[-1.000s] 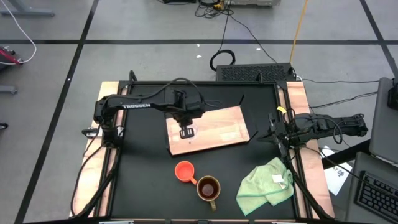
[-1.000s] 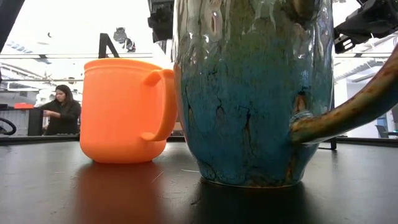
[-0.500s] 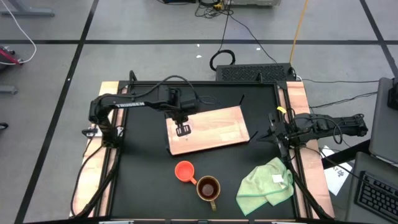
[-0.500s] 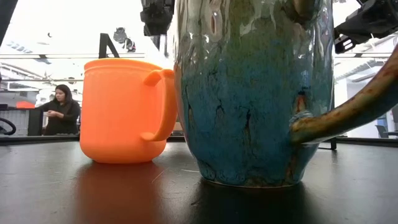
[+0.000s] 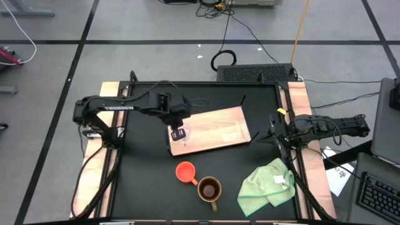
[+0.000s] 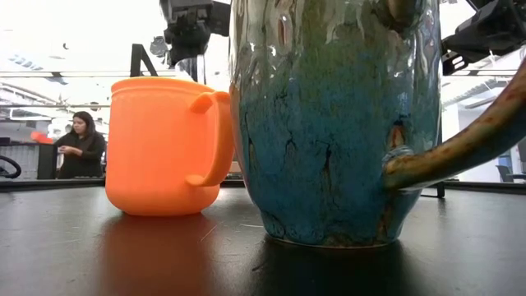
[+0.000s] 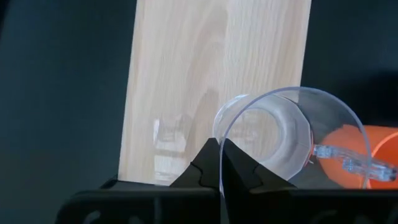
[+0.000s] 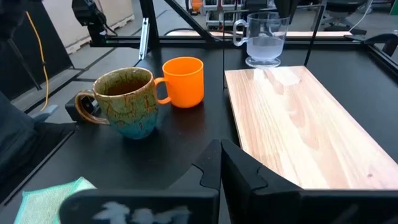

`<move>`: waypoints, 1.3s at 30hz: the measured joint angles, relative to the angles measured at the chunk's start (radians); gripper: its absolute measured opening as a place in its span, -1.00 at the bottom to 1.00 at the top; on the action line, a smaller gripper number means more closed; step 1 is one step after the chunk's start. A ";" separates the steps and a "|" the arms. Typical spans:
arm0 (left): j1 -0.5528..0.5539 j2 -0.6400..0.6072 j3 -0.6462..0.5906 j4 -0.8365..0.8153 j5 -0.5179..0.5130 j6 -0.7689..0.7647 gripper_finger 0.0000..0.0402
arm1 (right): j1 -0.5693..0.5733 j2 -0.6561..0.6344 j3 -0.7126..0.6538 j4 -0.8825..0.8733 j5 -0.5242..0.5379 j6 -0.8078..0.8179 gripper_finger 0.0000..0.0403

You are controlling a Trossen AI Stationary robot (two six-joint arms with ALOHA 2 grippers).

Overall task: Stack small to large cups/mugs on shelf
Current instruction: Put the transparent mug on the shelf

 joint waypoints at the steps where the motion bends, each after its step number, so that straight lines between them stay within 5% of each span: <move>1: 0.000 0.000 -0.002 0.000 0.003 -0.001 -1.00 | 0.000 0.000 0.000 0.000 0.000 0.000 -1.00; 28: -0.098 0.077 -0.007 -0.002 -0.128 -0.096 -1.00 | 0.000 0.000 0.001 0.000 0.000 0.000 -1.00; 39: -0.090 0.080 -0.007 -0.006 -0.097 -0.073 -1.00 | 0.000 0.000 0.001 -0.001 0.000 0.000 -1.00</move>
